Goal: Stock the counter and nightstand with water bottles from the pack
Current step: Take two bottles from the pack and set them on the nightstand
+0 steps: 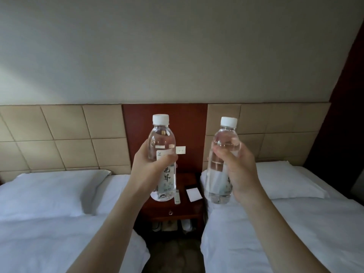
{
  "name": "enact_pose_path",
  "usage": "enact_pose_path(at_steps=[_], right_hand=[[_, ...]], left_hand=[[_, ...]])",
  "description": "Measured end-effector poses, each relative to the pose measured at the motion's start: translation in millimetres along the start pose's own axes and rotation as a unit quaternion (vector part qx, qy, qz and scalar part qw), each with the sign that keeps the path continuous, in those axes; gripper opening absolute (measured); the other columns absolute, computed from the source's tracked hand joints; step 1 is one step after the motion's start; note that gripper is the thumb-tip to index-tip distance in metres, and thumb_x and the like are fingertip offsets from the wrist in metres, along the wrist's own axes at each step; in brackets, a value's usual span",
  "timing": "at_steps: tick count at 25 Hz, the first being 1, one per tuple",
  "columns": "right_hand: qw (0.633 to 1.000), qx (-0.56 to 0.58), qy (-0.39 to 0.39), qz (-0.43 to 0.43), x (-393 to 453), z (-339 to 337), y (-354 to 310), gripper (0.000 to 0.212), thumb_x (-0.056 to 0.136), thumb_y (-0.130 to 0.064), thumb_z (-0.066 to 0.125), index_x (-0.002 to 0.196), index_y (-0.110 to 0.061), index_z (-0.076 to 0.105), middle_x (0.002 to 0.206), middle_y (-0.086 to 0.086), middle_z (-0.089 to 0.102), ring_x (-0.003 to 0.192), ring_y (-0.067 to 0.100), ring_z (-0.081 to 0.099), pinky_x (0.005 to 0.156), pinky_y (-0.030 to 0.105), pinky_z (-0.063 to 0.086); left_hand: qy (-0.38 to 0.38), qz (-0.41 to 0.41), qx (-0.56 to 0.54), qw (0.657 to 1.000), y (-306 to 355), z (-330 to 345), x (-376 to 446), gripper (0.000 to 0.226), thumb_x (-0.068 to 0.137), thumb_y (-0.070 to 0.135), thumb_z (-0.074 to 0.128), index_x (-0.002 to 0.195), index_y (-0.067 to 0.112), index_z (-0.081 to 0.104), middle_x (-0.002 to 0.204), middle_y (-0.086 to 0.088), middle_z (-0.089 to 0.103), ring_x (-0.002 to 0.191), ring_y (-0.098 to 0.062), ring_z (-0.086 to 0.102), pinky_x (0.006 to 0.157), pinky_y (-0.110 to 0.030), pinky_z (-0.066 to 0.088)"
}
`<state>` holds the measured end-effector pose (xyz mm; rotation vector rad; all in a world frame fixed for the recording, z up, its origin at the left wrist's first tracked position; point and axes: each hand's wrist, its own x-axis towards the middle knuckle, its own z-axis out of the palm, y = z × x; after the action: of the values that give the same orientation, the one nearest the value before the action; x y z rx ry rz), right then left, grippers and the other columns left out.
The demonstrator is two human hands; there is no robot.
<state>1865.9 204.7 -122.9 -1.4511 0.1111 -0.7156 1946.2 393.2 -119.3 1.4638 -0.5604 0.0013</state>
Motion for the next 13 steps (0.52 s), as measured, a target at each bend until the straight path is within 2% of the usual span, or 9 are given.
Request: enact_pose_path(at_steps=[3,6,8,10,13], right_hand=[[1.0,0.009,-0.002,0.018,104.6,2.0,56.6,0.024,0.083,-0.016,0.074,0.105,-0.015,0.066,0.085,0.001,0.071,0.079,0.019,0.069,0.071,0.038,0.058],[0.999,0.003,-0.022,0.041,199.5,14.9,103.7,0.041,0.075,-0.027,0.077,0.112,-0.014,0.064,0.099,0.011,0.071,0.089,0.029,0.07,0.081,0.048,0.057],[0.998,-0.003,-0.032,0.054,250.7,27.1,134.7,0.049,0.069,-0.029,0.078,0.114,-0.017,0.063,0.105,0.013,0.07,0.097,0.032,0.069,0.085,0.048,0.056],[0.997,-0.008,-0.043,0.066,298.4,39.3,170.8,0.049,0.068,-0.025,0.077,0.114,-0.019,0.061,0.106,0.012,0.069,0.099,0.031,0.069,0.085,0.047,0.056],[0.993,-0.023,-0.081,0.084,370.0,56.9,240.2,0.055,0.068,-0.021,0.078,0.118,-0.014,0.057,0.101,0.008,0.067,0.093,0.023,0.067,0.079,0.039,0.053]], left_hand=[[0.006,-0.027,0.016,0.999,-53.5,11.0,96.2,0.037,0.071,0.021,0.072,0.103,0.007,0.06,0.078,-0.009,0.068,0.068,-0.021,0.071,0.061,-0.025,0.056],[0.01,-0.04,0.039,0.998,-93.1,11.3,185.6,0.043,0.069,0.028,0.074,0.108,0.018,0.062,0.086,-0.005,0.071,0.077,-0.018,0.073,0.063,-0.023,0.055],[0.006,-0.044,0.044,0.998,-119.1,7.4,237.4,0.046,0.067,0.031,0.075,0.11,0.022,0.061,0.091,-0.002,0.07,0.086,-0.018,0.072,0.072,-0.032,0.057],[-0.003,-0.049,0.043,0.998,-152.1,3.2,287.4,0.045,0.069,0.028,0.076,0.11,0.023,0.059,0.093,0.002,0.067,0.09,-0.015,0.069,0.082,-0.04,0.056],[-0.013,-0.065,0.029,0.997,-219.1,-4.2,362.6,0.042,0.074,0.011,0.078,0.107,0.026,0.057,0.089,0.01,0.066,0.086,-0.006,0.067,0.079,-0.033,0.052]])
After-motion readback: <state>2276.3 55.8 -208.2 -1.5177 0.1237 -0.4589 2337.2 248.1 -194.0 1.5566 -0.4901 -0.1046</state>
